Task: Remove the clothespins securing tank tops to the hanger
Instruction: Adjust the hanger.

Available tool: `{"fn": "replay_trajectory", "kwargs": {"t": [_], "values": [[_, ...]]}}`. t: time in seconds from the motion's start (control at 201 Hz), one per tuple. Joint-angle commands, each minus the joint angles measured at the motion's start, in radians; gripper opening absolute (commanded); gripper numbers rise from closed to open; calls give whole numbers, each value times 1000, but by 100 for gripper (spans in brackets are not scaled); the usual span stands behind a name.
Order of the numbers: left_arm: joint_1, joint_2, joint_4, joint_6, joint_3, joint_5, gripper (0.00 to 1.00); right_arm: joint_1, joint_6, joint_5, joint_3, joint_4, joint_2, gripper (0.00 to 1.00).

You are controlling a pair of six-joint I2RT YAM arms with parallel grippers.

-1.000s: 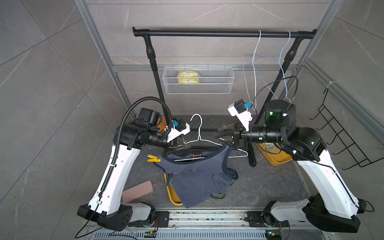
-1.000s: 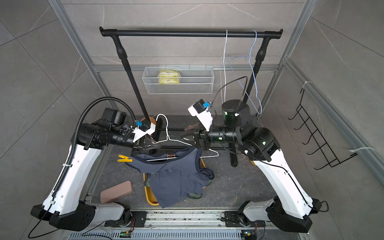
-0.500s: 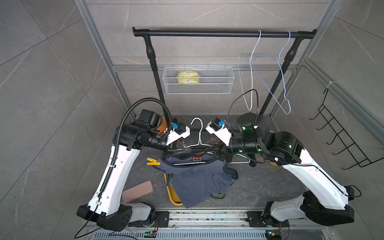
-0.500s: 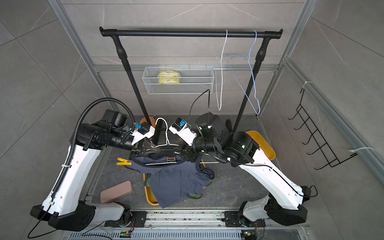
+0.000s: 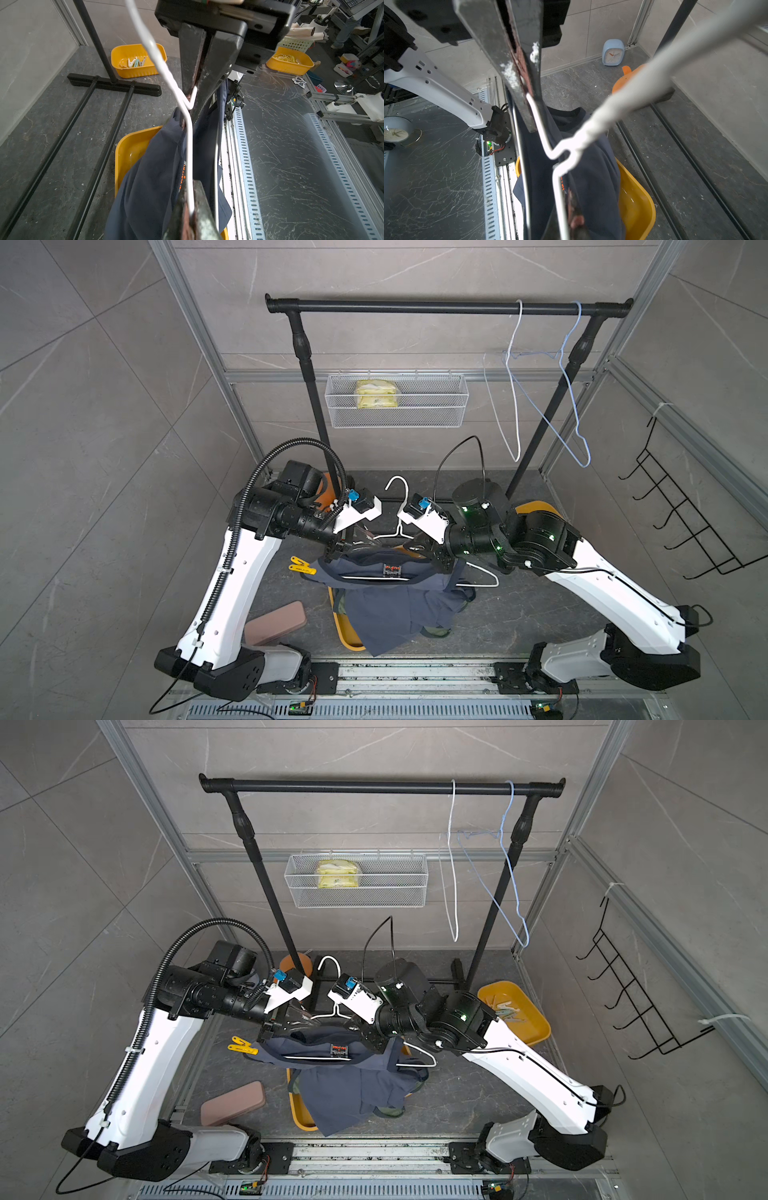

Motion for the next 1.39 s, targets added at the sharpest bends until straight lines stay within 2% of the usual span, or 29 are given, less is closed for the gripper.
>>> {"fn": "replay_trajectory", "kwargs": {"t": [0.0, 0.03, 0.139, 0.219, 0.309, 0.403, 0.547, 0.677, 0.811, 1.05, 1.388], "values": [[-14, -6, -1, 26, 23, 32, 0, -3, -6, 31, -71, 101, -52, 0], [-15, -6, 0, 28, 26, 19, 0, -3, -6, 38, -90, 116, -67, 0], [-14, -6, -17, 40, 62, -26, 12, -3, -17, 70, -130, 135, -121, 0], [-14, 2, -57, 61, 114, -47, 31, -3, -32, 93, -138, 123, -149, 0], [-15, 16, -110, 82, 184, -63, 58, -3, -43, 116, -153, 114, -180, 0], [-15, 19, -118, 74, 228, -89, 71, -3, -47, 124, -174, 111, -209, 0], [-14, 18, -110, 80, 243, -181, 74, -3, -58, 154, -221, 96, -272, 0], [-15, 38, -191, 142, 282, -208, 76, -3, -63, 205, -255, 73, -339, 0], [-15, 80, -241, 182, 298, -301, 77, -3, -44, 237, -261, 57, -404, 0], [-14, 68, -224, 208, 236, -369, 76, -3, -13, 288, -290, 22, -489, 0], [-15, 63, -239, 214, 251, -323, 70, -3, -9, 320, -254, -47, -505, 0]]}}
